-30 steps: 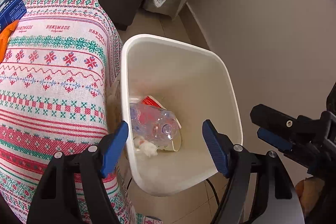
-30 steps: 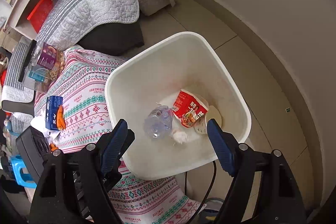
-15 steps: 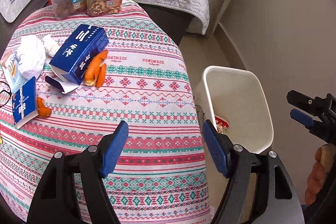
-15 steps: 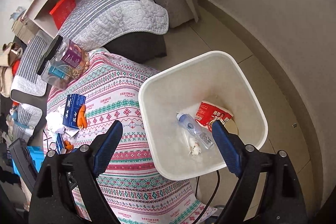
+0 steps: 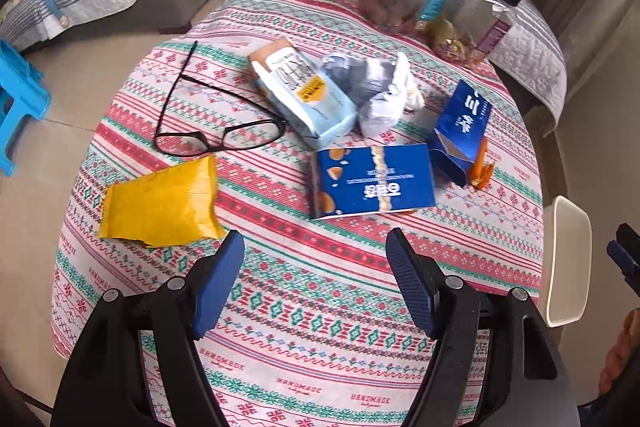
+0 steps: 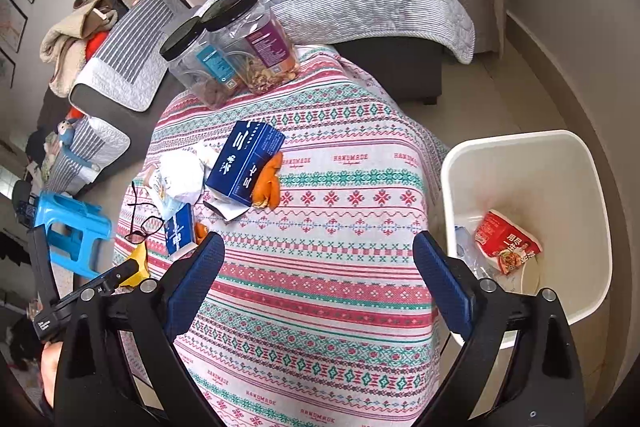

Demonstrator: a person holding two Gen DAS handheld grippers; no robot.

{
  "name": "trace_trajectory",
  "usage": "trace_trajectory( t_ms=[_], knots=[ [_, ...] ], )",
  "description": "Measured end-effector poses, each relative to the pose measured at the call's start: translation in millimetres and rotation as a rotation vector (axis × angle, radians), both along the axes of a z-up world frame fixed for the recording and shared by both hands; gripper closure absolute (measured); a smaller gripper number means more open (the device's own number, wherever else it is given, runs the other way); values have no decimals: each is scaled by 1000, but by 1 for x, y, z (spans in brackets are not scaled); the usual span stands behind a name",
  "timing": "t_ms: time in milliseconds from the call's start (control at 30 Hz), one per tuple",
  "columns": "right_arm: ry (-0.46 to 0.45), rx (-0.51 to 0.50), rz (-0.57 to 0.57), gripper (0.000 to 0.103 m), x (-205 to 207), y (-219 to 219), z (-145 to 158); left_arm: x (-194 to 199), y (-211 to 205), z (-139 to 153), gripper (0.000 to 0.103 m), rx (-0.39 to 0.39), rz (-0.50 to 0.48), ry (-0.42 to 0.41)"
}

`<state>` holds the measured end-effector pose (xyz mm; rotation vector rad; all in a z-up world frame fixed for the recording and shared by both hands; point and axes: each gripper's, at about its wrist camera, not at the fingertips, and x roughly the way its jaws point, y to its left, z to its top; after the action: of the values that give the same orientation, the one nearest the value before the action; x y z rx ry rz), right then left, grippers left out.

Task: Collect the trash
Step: 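Grasp the yellow snack wrapper with the left tool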

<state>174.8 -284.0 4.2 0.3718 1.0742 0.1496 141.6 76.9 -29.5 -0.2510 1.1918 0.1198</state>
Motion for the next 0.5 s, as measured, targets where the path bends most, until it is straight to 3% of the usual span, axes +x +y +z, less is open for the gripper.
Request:
trace_trajectory(
  t_ms=[100, 233, 500],
  knots=[
    [27, 63, 39, 12, 11, 26, -11, -14, 55, -8, 31, -19, 130, 17],
    [58, 104, 82, 12, 23, 62, -26, -31, 114, -25, 31, -117, 284, 49],
    [92, 160, 135, 12, 40, 112, -50, -46, 163, -55, 31, -224, 455, 50]
  ],
)
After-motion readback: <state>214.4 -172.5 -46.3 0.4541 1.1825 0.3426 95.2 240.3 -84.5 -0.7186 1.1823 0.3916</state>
